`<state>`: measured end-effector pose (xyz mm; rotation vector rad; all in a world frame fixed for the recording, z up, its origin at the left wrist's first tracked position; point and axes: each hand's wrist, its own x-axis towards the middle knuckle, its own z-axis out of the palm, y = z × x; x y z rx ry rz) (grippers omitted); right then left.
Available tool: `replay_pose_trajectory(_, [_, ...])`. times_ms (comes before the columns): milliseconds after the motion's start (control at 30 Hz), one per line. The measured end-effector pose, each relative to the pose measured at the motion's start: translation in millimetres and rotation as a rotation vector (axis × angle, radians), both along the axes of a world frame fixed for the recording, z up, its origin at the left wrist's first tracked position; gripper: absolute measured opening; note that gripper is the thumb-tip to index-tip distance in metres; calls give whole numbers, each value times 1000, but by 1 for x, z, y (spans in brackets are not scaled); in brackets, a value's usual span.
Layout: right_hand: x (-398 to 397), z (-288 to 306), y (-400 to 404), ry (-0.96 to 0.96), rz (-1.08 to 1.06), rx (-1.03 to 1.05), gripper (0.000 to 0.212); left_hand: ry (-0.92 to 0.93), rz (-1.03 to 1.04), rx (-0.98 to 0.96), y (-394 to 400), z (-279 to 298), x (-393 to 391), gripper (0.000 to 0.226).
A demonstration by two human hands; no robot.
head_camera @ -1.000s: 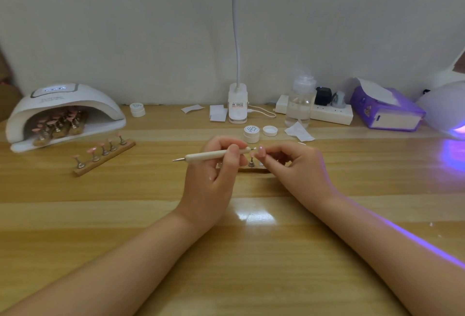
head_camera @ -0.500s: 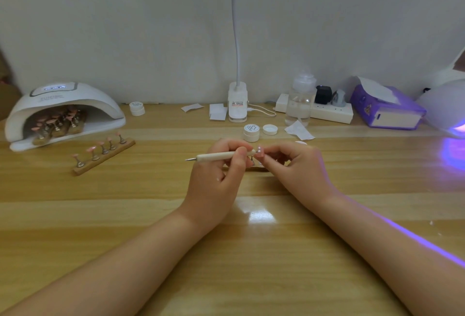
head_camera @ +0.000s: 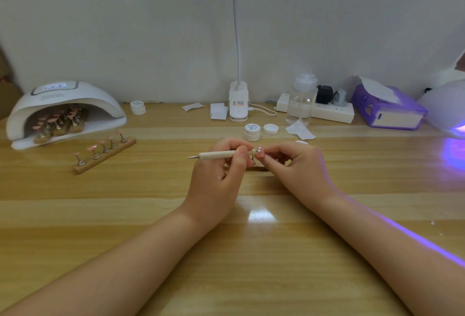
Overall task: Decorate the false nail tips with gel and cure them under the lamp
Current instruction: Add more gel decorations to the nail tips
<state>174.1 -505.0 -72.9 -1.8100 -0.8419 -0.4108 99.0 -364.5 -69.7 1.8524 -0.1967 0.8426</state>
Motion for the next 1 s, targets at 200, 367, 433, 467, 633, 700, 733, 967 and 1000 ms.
replay_pose_trajectory(200, [0, 0, -1, -9, -1, 0, 6, 3, -5, -1, 0, -1, 0, 13])
replay_pose_trajectory(367, [0, 0, 0, 0, -3, 7, 7, 1, -13, -13, 1, -1, 1, 13])
replay_pose_trajectory(433, [0, 0, 1, -2, -5, 8, 7, 1, -19, -19, 1, -2, 1, 12])
replay_pose_trajectory(467, [0, 0, 0, -6, -6, 7, 6, 1, -23, -19, 1, -2, 1, 13])
replay_pose_trajectory(633, [0, 0, 0, -23, -10, 2, 5, 2, -28, -19, 1, -3, 2, 15])
replay_pose_trajectory(700, [0, 0, 0, -24, -11, 0, 5, 5, -30, -20, 1, -3, 2, 15])
replay_pose_trajectory(733, [0, 0, 1, -23, -10, 0, 5, 5, -29, -20, 1, -3, 2, 15])
replay_pose_trajectory(967, [0, 0, 0, -37, -14, -14, 6, 4, -22, -9, 1, -1, 1, 14])
replay_pose_trajectory(1000, [0, 0, 0, -40, -15, -12, 7, 3, -20, -6, 1, -1, 1, 14])
